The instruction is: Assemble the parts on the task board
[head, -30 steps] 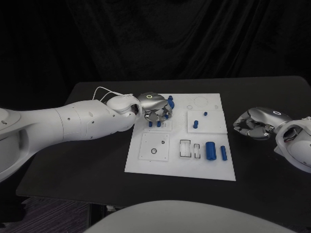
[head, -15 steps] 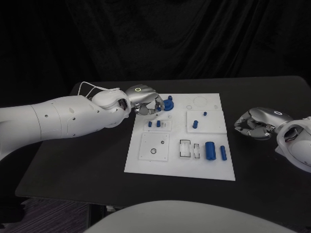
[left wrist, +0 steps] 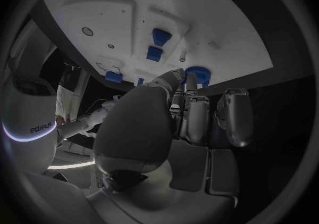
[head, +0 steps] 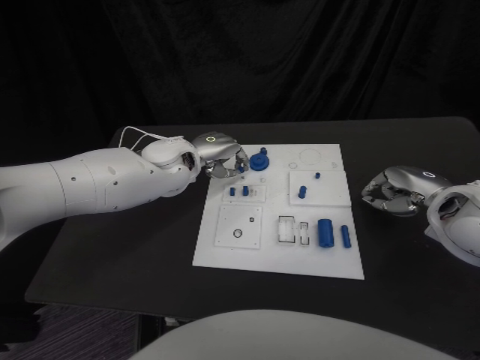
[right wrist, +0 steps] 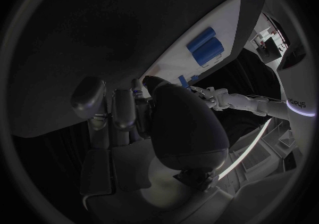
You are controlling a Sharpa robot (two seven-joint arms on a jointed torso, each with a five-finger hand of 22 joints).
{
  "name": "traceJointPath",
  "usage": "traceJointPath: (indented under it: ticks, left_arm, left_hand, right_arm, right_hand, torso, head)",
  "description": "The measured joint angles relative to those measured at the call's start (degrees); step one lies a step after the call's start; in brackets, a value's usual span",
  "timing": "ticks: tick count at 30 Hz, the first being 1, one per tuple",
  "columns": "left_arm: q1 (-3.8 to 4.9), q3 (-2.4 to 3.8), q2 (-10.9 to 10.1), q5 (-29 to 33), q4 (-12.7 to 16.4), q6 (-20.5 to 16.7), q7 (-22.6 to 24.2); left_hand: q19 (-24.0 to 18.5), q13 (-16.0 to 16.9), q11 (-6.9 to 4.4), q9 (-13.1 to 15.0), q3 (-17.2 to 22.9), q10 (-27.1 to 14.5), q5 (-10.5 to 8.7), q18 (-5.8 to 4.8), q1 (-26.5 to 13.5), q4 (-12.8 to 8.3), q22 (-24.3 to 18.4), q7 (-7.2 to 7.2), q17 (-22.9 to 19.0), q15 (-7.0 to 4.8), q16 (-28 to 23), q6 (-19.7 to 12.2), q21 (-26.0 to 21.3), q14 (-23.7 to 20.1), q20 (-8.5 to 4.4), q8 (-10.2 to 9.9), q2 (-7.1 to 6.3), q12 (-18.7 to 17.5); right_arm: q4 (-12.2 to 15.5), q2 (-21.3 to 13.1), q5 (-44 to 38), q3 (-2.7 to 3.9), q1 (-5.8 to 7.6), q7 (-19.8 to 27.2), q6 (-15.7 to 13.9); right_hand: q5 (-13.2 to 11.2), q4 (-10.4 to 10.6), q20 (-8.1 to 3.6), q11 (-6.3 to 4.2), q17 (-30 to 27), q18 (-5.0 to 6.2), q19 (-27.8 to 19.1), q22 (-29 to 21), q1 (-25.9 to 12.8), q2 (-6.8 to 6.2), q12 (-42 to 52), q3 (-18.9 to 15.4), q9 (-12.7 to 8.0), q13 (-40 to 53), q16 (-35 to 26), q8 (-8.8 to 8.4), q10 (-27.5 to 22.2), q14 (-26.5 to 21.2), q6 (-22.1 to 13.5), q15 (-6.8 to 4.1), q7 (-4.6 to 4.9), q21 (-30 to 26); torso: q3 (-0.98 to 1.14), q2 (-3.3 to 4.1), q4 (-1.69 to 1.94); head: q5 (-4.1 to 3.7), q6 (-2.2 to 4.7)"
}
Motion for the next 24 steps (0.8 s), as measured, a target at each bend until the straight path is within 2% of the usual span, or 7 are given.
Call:
traceJointPath:
  ticks: [5,12,24]
  left_arm:
    - [-0.48,-0.02,0.2,0.0,-0.6,0.5,-0.3]
    - [-0.61,-0.01,0.4,0.0,-0.8,1.1,-0.6]
    - [-1.06,-0.01,0.9,0.0,-1.1,2.0,-1.1]
  left_hand:
    - [0.0,0.0,0.08,0.0,-0.2,0.1,0.0,0.0,-0.2,0.2,0.0,0.0,0.0,0.0,0.0,0.0,0.0,0.0,0.0,0.0,0.1,0.0]
    - [0.0,-0.1,0.09,0.0,-0.2,0.1,-0.1,0.0,-0.3,0.2,0.0,0.01,-0.2,0.0,0.0,0.0,0.0,0.0,0.0,-0.2,0.15,-0.2]
    - [0.0,-0.4,0.38,-0.3,-0.2,0.0,-0.45,0.0,-0.3,0.2,0.0,0.42,-0.6,0.2,-0.2,-0.2,-0.4,-0.2,0.0,-0.4,0.15,-0.7]
  right_arm:
    - [-0.2,0.1,0.0,0.0,0.0,0.0,0.0]
    - [-0.3,0.1,0.0,0.0,0.0,-0.1,0.0]
    - [-0.3,0.2,0.5,0.01,0.0,-0.2,0.0]
  right_hand:
    - [0.0,0.0,0.0,0.0,0.0,0.0,0.0,0.0,0.0,0.0,0.0,0.0,0.0,0.0,0.0,0.0,0.0,0.0,0.0,0.0,0.0,0.0]
    - [0.0,0.0,0.0,0.0,-0.1,0.0,0.0,0.0,0.0,0.0,0.0,0.0,0.0,0.0,0.0,-0.28,0.0,0.0,-0.2,0.0,0.2,0.0]
    - [0.0,0.0,0.0,0.0,-0.1,0.0,0.0,0.0,0.0,0.0,0.0,0.0,-0.1,0.0,0.0,-0.28,0.0,0.0,-0.2,0.0,0.2,0.0]
  torso:
    - [-0.1,0.07,0.16]
    - [-0.12,0.02,0.12]
    - [-0.03,-0.16,-0.08]
  head:
    - [-0.16,0.0]
    - [0.03,0.0]
    - [-0.2,0.0]
